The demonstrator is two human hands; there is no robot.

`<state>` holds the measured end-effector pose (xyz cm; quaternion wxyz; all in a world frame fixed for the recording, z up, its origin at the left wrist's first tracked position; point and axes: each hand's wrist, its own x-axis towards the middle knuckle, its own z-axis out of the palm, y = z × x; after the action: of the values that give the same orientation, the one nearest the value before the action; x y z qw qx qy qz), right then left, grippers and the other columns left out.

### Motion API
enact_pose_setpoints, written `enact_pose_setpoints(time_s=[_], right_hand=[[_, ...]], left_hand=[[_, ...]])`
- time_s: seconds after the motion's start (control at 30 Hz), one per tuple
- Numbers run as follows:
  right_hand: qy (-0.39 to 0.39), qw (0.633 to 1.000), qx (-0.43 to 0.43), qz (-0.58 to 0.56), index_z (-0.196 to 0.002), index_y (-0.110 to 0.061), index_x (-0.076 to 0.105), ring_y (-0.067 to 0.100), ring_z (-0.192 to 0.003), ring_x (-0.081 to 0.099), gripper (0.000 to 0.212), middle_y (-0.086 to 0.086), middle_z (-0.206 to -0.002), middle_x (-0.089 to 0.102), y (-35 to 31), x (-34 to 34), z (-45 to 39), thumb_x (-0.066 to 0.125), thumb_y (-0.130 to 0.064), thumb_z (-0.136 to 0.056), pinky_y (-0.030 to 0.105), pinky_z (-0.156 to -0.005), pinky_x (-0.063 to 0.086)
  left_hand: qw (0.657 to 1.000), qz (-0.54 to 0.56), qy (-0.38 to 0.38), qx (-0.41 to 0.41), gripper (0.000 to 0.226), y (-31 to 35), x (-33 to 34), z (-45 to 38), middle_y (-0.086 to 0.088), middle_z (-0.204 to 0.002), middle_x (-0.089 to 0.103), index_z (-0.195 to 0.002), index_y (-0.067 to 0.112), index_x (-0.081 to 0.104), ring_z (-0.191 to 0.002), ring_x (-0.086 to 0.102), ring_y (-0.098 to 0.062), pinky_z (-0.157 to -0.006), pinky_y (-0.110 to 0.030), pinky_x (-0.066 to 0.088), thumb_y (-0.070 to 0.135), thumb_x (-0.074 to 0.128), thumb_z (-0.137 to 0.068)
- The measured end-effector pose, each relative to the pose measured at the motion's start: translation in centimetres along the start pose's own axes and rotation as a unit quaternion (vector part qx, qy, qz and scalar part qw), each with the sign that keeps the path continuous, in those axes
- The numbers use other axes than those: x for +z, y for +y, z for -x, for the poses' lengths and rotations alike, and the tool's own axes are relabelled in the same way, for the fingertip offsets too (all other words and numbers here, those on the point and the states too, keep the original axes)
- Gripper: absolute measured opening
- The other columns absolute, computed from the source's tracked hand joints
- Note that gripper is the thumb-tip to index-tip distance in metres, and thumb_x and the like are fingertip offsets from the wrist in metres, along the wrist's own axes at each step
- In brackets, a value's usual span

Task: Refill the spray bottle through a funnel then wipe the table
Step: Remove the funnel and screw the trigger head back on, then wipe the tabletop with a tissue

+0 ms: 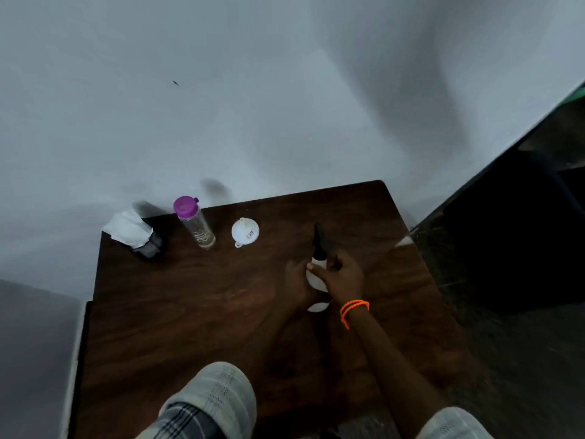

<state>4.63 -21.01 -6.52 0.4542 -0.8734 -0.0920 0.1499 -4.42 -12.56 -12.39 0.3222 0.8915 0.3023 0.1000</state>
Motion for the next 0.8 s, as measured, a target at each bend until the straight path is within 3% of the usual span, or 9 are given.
enact_pose_setpoints(time_s=[0.03, 0.1, 0.17, 0.23, 0.3, 0.4, 0.57, 0.67, 0.8], right_hand=[[-0.013, 1.0, -0.019, 0.0, -0.066, -0.028, 0.053, 0.01, -0.064, 0.058, 0.041, -0.003, -0.067, 0.06, -0.7, 0.4, -0.6, 0.093, -0.039, -0.064, 0.024, -0.059, 0.048], [-0.028, 0.998, -0.061, -0.001, -0.072, -0.03, 0.064, 0.005, -0.068, 0.061, 0.031, -0.007, -0.072, 0.065, -2.2, 1.3, -1.9, 0.094, -0.033, -0.064, 0.017, -0.062, 0.048], [-0.034, 0.996, -0.088, -0.004, -0.089, -0.019, 0.076, 0.007, -0.077, 0.065, 0.031, -0.004, -0.084, 0.072, -3.1, 2.1, -3.3, 0.094, -0.03, -0.065, 0.017, -0.067, 0.05], [-0.054, 0.992, -0.112, 0.01, -0.099, -0.016, 0.078, 0.009, -0.082, 0.067, 0.039, -0.003, -0.091, 0.074, -4.0, 2.4, -4.8, 0.093, -0.027, -0.065, 0.014, -0.069, 0.05], [-0.071, 0.987, -0.139, 0.03, -0.1, -0.017, 0.078, 0.008, -0.08, 0.067, 0.04, -0.005, -0.088, 0.073, -5.0, 2.5, -6.2, 0.091, -0.025, -0.063, 0.015, -0.067, 0.047], [-0.076, 0.986, -0.144, 0.038, -0.095, -0.018, 0.079, 0.004, -0.071, 0.065, 0.038, -0.009, -0.079, 0.07, -6.2, 2.8, -8.5, 0.09, -0.017, -0.058, 0.008, -0.062, 0.043], [-0.085, 0.989, -0.119, 0.02, -0.087, -0.017, 0.079, 0.008, -0.07, 0.066, 0.029, -0.002, -0.076, 0.073, -7.0, 3.6, -12.1, 0.088, -0.006, -0.062, 0.016, -0.063, 0.049], [-0.09, 0.992, -0.087, -0.01, -0.089, -0.016, 0.078, 0.014, -0.076, 0.069, 0.032, 0.002, -0.08, 0.074, -7.3, 4.2, -13.6, 0.085, 0.001, -0.063, 0.031, -0.071, 0.057], [-0.092, 0.994, -0.054, -0.023, -0.085, -0.017, 0.079, 0.023, -0.085, 0.073, 0.037, 0.004, -0.084, 0.077, -7.3, 4.9, -15.7, 0.078, -0.018, -0.048, 0.043, -0.077, 0.061]], left_hand=[[0.997, 0.049, -0.054, -0.017, 0.063, -0.2, -0.3, -0.5, 0.004, -0.083, 0.073, -0.09, 0.019, 0.071, -0.078, 0.07, -0.013, -0.08, -0.013, 0.045, 0.07, 0.034, -0.096], [0.995, 0.095, -0.033, 0.019, 0.062, -1.1, -0.7, -4.3, -0.009, -0.098, 0.073, -0.101, 0.008, 0.071, -0.09, 0.068, -0.025, -0.09, -0.035, 0.05, 0.062, 0.073, -0.071], [0.995, 0.085, -0.06, -0.014, 0.073, 0.0, -2.8, -5.7, -0.013, -0.108, 0.072, -0.109, 0.006, 0.069, -0.099, 0.067, -0.031, -0.094, -0.044, 0.051, 0.057, 0.085, -0.06], [0.996, 0.082, -0.032, 0.002, 0.072, -0.1, -4.0, -7.0, -0.016, -0.106, 0.073, -0.108, 0.003, 0.069, -0.098, 0.07, -0.035, -0.095, -0.045, 0.051, 0.043, 0.095, -0.054], [0.993, 0.114, -0.027, -0.019, 0.079, -0.5, -5.6, -8.3, -0.013, -0.119, 0.069, -0.119, 0.007, 0.066, -0.11, 0.065, -0.029, -0.1, -0.041, 0.05, 0.048, 0.09, -0.055], [0.987, 0.092, -0.11, -0.067, 0.088, -1.4, -6.7, -10.7, 0.006, -0.129, 0.061, -0.132, 0.017, 0.058, -0.118, 0.057, -0.012, -0.103, -0.033, 0.048, 0.052, 0.091, -0.058], [0.982, 0.102, -0.131, -0.09, 0.098, -1.7, -6.7, -13.4, -0.009, -0.144, 0.052, -0.15, 0.011, 0.044, -0.134, 0.05, -0.028, -0.108, -0.039, 0.046, 0.036, 0.089, -0.067], [0.982, 0.105, -0.131, -0.089, 0.09, -2.1, -6.2, -14.5, -0.014, -0.144, 0.053, -0.15, 0.005, 0.043, -0.134, 0.051, -0.031, -0.104, -0.033, 0.043, 0.029, 0.085, -0.074], [0.98, 0.104, -0.14, -0.097, 0.091, -2.6, -5.4, -15.9, -0.01, -0.144, 0.055, -0.152, 0.011, 0.042, -0.132, 0.055, -0.029, -0.108, -0.038, 0.047, 0.029, 0.087, -0.074]])
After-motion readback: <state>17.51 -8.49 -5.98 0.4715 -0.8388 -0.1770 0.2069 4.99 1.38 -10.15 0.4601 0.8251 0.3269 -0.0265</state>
